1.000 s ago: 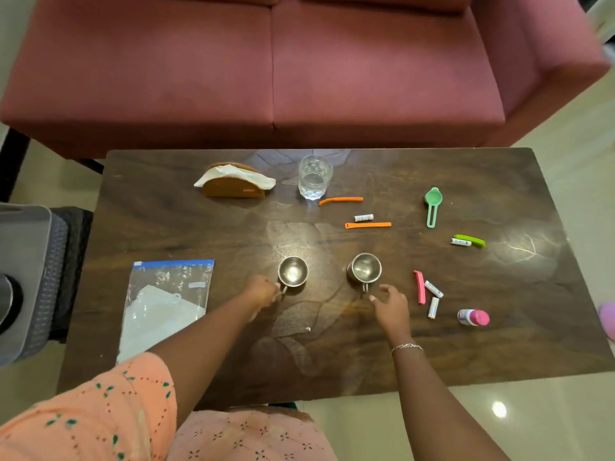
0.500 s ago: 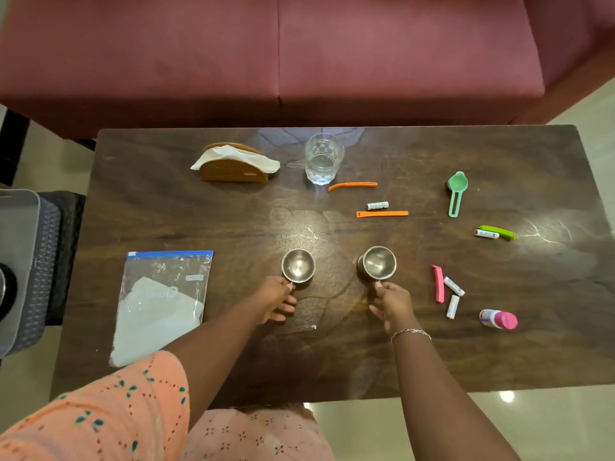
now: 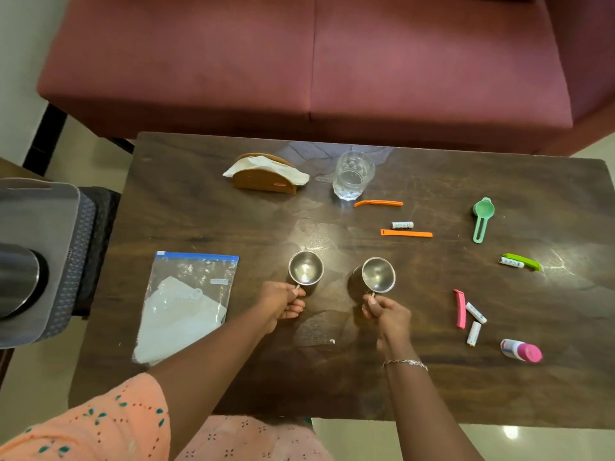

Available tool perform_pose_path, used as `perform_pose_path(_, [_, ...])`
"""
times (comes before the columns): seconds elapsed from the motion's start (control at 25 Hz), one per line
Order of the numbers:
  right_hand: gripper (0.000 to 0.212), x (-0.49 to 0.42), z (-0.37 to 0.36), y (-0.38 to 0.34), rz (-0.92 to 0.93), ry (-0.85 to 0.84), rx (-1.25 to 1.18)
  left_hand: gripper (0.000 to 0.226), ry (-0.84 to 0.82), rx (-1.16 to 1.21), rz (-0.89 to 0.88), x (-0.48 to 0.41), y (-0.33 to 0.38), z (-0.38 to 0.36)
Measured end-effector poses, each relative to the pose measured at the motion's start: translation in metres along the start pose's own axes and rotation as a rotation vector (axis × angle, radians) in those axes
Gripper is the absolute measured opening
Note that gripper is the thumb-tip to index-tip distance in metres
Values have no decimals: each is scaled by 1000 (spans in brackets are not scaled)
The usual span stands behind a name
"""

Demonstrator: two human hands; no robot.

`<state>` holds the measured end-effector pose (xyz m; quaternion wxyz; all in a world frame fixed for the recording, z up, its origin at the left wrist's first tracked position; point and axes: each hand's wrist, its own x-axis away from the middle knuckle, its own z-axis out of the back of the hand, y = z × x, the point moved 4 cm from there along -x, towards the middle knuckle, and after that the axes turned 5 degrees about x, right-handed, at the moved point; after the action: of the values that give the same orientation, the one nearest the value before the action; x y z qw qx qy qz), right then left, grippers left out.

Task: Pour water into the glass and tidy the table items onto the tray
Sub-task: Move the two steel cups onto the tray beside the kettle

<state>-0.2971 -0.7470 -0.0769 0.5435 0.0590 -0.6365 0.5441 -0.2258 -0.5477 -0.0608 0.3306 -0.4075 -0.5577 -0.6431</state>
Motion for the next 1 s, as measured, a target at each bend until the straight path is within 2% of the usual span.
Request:
perform_pose_path(0.08, [11,19,-27,0,30,-28,-10,20,10,50,-21,3,5,19])
perform_pose_path(0.24, [16,51,-86,3,77,-100,-67,22,34,110,-54,7,7,70])
perform_pose_path(0.52, [18,110,-218,11,98,-233,-75,15,93,242,-118,17,27,207])
perform_pose_path(0.76, [7,153,-346,19,205,-387,78,27,173,335,-171,19,57,329])
perform_pose_path(1.0, [7,189,-458,26,306,-491,207,26,278,390,-177,8,93,432])
